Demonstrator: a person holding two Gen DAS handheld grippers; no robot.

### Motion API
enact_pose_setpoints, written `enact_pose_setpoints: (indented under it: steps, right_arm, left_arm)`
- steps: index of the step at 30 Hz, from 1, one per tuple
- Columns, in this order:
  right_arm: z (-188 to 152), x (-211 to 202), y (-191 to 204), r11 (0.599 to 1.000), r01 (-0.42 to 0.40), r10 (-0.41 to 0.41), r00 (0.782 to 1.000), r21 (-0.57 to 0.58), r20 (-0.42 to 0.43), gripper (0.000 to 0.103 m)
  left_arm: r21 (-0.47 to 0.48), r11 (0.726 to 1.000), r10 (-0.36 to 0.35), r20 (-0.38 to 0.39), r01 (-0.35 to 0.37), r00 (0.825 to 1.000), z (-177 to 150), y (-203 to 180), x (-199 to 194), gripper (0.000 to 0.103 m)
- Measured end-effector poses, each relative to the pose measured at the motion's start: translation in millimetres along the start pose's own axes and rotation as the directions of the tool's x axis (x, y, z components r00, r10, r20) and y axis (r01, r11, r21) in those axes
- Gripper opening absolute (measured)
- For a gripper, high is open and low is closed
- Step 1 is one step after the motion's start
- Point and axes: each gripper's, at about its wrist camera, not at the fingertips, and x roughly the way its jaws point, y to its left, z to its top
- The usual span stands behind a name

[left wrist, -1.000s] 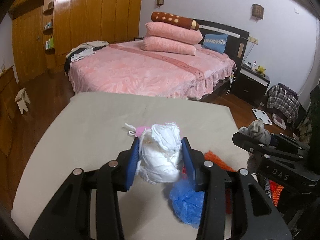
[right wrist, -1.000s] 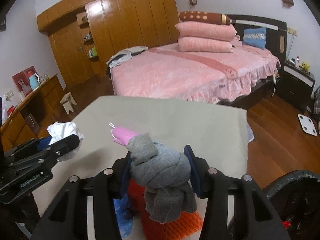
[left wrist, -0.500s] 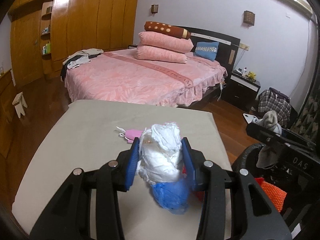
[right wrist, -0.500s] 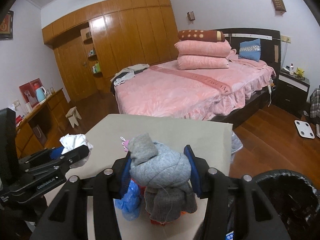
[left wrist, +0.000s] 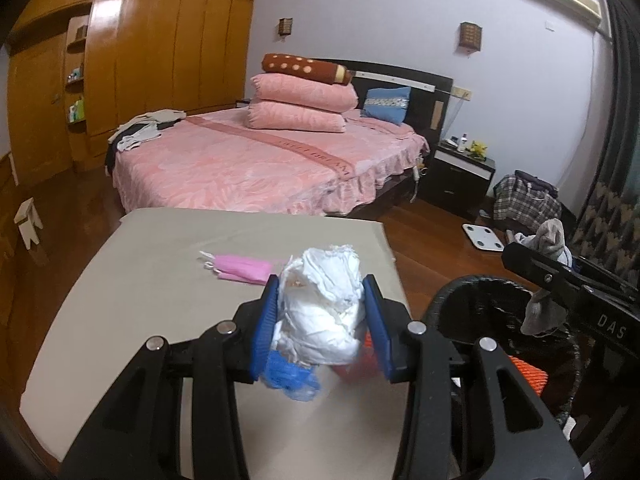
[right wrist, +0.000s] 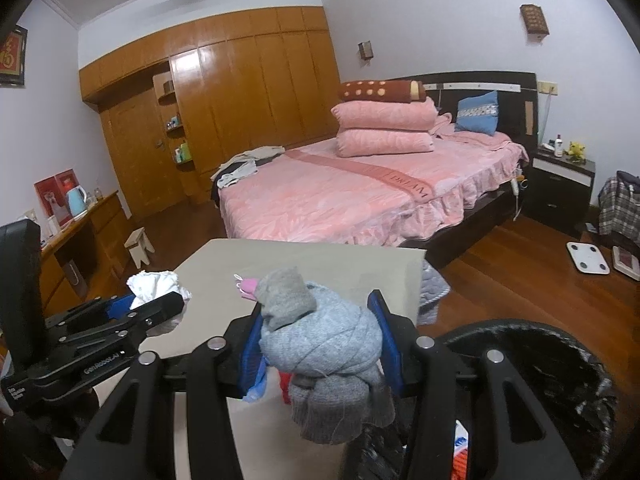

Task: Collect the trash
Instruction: 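Carry the tissue and grey sock over the bin and open both tools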

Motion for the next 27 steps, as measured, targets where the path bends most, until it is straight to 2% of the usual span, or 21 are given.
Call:
enact_pose_setpoints:
  steps: [15,27]
  right_arm:
    - [-12.3,-68.2,-26.5,0.997,0.081,-0.082,0.994,0.015,0.079,0.049]
    - [-28.2,-96.6,-73.9,0.981,0.180,-0.186,0.979,0.075,0.081,0.049]
  left_arm:
    - [0.061,0.992,-0.115,0.036,0.113,0.993,-9.1,-70.1,-18.3,0.040]
    - [0.135,0.966,-0.226,0.016,0.222,0.974,-20.2,-134.2,-7.9,0.040]
